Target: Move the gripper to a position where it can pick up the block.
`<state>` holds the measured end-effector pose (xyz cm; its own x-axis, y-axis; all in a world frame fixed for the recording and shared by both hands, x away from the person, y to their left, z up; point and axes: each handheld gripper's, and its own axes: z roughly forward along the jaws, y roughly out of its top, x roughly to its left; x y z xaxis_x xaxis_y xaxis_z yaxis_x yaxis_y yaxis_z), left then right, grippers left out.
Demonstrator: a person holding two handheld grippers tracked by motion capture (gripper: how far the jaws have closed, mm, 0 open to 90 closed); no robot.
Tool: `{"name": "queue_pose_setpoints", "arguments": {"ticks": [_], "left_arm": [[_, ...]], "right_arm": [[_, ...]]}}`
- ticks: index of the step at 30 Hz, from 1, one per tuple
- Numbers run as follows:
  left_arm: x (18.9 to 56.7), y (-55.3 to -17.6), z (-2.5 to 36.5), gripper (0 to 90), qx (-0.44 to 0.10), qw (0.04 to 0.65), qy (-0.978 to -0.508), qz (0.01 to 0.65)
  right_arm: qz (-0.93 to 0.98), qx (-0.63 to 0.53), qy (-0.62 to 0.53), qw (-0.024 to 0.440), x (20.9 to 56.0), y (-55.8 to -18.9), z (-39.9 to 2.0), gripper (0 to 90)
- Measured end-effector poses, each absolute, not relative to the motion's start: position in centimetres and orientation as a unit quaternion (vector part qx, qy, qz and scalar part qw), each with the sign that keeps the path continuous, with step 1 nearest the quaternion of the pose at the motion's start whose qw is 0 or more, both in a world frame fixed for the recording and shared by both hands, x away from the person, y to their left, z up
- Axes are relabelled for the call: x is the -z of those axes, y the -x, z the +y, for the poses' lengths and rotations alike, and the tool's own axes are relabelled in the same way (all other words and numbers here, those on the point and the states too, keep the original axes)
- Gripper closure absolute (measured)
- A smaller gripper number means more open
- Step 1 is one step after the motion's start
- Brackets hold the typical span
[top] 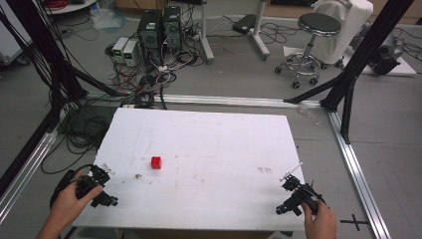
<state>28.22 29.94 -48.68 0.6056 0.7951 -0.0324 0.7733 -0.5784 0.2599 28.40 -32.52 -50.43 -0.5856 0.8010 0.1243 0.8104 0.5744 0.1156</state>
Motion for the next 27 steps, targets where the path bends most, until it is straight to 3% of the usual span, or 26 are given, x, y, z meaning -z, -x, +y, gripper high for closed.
{"name": "queue_pose_setpoints", "arguments": {"ticks": [13,27], "left_arm": [[48.3,-28.6,29.6,23.6,-0.040,0.117,-0.892,0.434],[48.5,-29.6,30.2,23.4,-0.039,0.128,-0.923,0.360]], "right_arm": [[-0.888,0.076,0.453,0.029,50.5,-28.5,-32.3,8.8],[-0.890,0.073,0.449,0.029,50.6,-28.6,-32.1,8.8]]}}
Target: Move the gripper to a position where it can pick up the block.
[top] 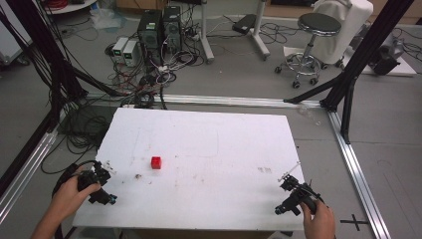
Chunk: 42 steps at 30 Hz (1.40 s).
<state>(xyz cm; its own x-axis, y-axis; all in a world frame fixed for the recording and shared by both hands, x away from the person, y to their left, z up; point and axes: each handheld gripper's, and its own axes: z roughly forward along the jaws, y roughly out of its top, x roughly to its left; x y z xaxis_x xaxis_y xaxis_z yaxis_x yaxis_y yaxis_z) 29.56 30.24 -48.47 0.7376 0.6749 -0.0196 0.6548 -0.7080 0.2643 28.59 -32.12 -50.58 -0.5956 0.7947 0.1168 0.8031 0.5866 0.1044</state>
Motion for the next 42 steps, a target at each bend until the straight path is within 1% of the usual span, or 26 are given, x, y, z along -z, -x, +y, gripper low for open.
{"name": "queue_pose_setpoints", "arguments": {"ticks": [8,9,14,18,26,42], "left_arm": [[48.2,-30.9,30.2,23.4,-0.048,0.131,-0.939,0.315],[48.0,-31.4,30.2,23.3,-0.048,0.132,-0.943,0.301],[47.7,-32.1,30.0,23.3,-0.047,0.135,-0.948,0.285],[47.2,-33.1,29.9,23.4,-0.056,0.120,-0.957,0.257],[46.1,-34.6,28.6,23.3,-0.067,0.114,-0.971,0.199],[44.3,-37.1,26.0,23.3,-0.060,0.095,-0.983,0.142]], "right_arm": [[-0.890,0.073,0.449,0.029,50.7,-28.6,-32.2,8.8],[-0.890,0.074,0.448,0.030,50.7,-28.6,-32.2,8.8],[-0.891,0.074,0.447,0.028,50.7,-28.6,-32.1,8.8],[-0.890,0.078,0.448,0.027,50.6,-28.6,-31.9,8.8],[-0.892,0.078,0.444,0.026,50.6,-28.6,-32.0,8.9],[-0.890,0.084,0.448,0.026,50.4,-28.5,-32.3,8.9]]}}
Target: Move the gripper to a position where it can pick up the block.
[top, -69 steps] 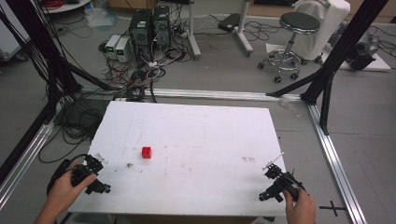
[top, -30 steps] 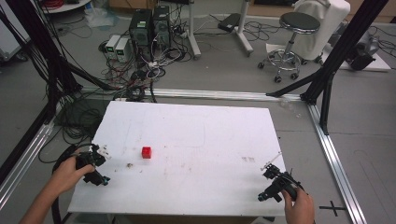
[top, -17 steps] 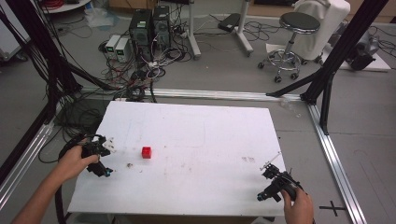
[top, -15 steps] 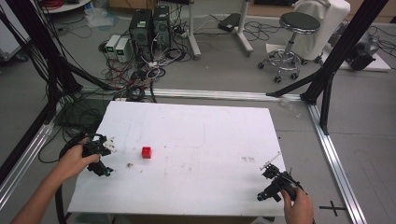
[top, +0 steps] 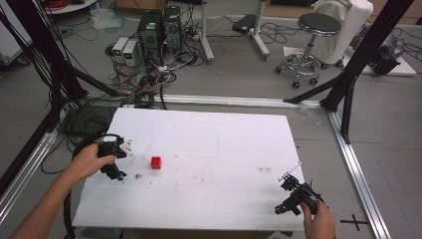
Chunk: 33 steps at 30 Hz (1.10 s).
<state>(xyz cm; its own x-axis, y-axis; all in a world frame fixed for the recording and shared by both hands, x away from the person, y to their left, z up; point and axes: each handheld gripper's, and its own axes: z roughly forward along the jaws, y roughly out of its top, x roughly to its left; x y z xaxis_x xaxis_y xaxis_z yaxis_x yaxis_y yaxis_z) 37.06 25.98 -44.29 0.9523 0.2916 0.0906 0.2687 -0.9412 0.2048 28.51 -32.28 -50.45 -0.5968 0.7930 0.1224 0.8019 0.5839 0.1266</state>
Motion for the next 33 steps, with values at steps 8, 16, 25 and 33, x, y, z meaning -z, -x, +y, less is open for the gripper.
{"name": "queue_pose_setpoints", "arguments": {"ticks": [8,16,25,33], "left_arm": [[43.4,-38.3,24.9,23.3,-0.057,0.089,-0.988,0.114],[43.2,-39.5,23.4,23.3,-0.038,0.070,-0.993,0.085],[42.9,-40.8,21.3,23.4,-0.035,0.061,-0.995,0.066],[43.3,-41.8,19.8,23.4,-0.024,0.059,-0.997,0.053]], "right_arm": [[-0.889,0.087,0.448,0.026,50.4,-28.5,-32.3,8.8],[-0.890,0.090,0.445,0.025,50.3,-28.5,-32.3,8.9],[-0.891,0.088,0.445,0.027,50.4,-28.5,-32.3,8.9],[-0.891,0.089,0.444,0.028,50.5,-28.5,-32.3,8.8]]}}
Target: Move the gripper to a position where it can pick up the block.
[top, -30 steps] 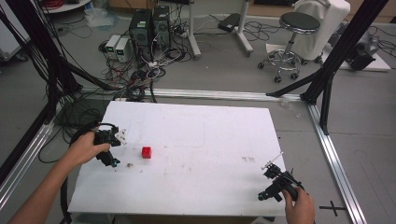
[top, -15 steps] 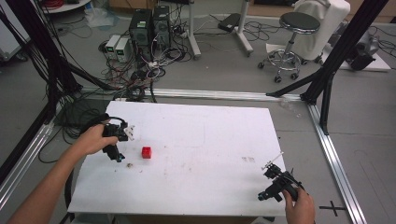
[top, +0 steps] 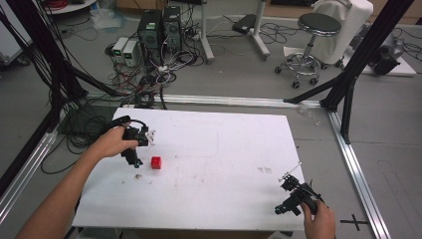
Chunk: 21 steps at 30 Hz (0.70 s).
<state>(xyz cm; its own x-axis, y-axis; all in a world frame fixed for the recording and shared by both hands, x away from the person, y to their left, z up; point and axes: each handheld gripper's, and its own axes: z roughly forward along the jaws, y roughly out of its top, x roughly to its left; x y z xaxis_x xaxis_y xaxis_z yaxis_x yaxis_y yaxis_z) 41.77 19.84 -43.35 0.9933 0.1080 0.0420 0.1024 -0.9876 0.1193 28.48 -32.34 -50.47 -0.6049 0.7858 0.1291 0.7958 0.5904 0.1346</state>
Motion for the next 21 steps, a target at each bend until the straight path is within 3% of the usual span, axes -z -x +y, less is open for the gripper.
{"name": "queue_pose_setpoints", "arguments": {"ticks": [12,21], "left_arm": [[45.7,-42.8,18.0,23.4,-0.005,0.026,-0.999,0.029],[47.3,-43.5,17.0,23.4,0.009,0.035,-0.999,0.018]], "right_arm": [[-0.894,0.087,0.439,0.030,50.6,-28.6,-31.9,8.9],[-0.893,0.087,0.440,0.031,50.5,-28.6,-31.9,8.8]]}}
